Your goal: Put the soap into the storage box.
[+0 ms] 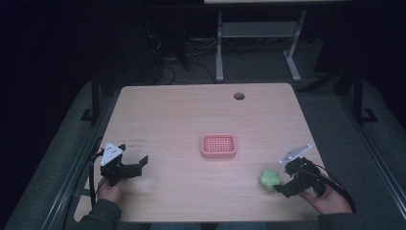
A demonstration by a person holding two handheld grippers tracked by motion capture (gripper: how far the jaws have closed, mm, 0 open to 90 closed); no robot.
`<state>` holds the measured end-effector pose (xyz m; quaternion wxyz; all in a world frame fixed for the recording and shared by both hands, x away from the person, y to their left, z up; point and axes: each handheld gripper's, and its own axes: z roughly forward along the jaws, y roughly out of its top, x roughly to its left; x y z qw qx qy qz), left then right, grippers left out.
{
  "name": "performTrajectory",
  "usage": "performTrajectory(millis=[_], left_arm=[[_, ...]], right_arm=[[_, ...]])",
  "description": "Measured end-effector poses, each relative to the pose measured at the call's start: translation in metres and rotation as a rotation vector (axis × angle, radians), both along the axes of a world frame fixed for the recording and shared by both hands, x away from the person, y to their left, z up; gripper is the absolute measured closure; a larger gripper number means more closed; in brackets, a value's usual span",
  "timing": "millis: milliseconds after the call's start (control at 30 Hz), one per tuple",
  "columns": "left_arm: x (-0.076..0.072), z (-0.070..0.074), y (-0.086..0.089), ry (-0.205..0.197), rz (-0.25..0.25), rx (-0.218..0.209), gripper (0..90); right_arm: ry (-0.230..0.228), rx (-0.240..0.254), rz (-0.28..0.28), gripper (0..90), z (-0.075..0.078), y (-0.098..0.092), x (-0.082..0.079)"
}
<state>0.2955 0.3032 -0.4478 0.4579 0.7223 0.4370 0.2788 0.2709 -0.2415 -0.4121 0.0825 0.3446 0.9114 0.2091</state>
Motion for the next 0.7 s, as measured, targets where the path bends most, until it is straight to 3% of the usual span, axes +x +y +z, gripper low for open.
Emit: performTrajectory(millis=[700], left_arm=[[-0.001, 0.000, -0.001, -0.001, -0.005, -0.001, 0.0]], right_arm=[[0.048, -0.048, 0.020, 14.6, -0.013, 0.025, 0.014]])
